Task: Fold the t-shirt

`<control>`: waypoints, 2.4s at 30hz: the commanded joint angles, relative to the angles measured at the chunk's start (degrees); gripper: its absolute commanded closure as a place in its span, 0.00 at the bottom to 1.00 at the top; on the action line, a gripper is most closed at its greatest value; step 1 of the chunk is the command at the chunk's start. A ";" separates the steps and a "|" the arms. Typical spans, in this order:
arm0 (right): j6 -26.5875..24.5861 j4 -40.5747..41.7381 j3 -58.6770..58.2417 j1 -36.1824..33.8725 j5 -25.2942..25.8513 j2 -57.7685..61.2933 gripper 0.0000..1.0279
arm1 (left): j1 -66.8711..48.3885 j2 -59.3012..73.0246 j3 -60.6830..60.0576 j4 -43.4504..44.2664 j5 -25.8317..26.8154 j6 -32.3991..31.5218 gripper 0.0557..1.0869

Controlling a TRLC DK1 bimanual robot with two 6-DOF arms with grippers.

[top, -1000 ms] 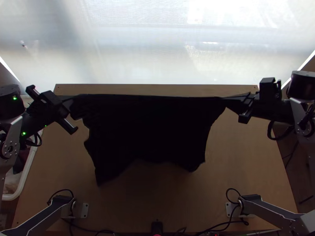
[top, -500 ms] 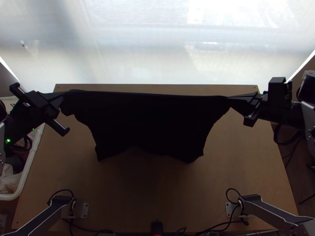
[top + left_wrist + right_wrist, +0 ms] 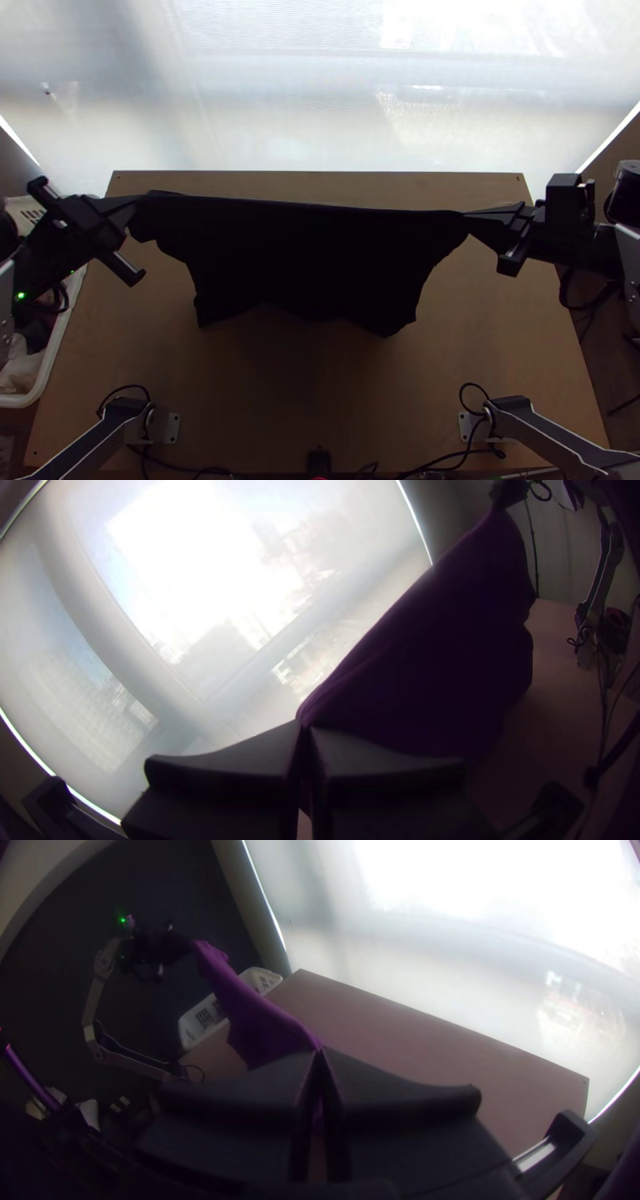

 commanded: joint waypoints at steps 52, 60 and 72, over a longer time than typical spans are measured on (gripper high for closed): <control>-3.15 27.16 -21.74 -3.44 7.14 41.18 0.06 | -12.06 39.64 -23.34 37.46 -8.52 -0.53 0.96; -3.68 22.76 -22.09 -6.86 8.11 30.90 0.05 | -12.06 39.38 -22.02 37.37 -8.52 -1.06 0.96; -24.51 26.37 -42.57 21.08 47.84 6.91 0.07 | -11.71 37.27 -22.19 36.31 -8.61 -0.53 0.96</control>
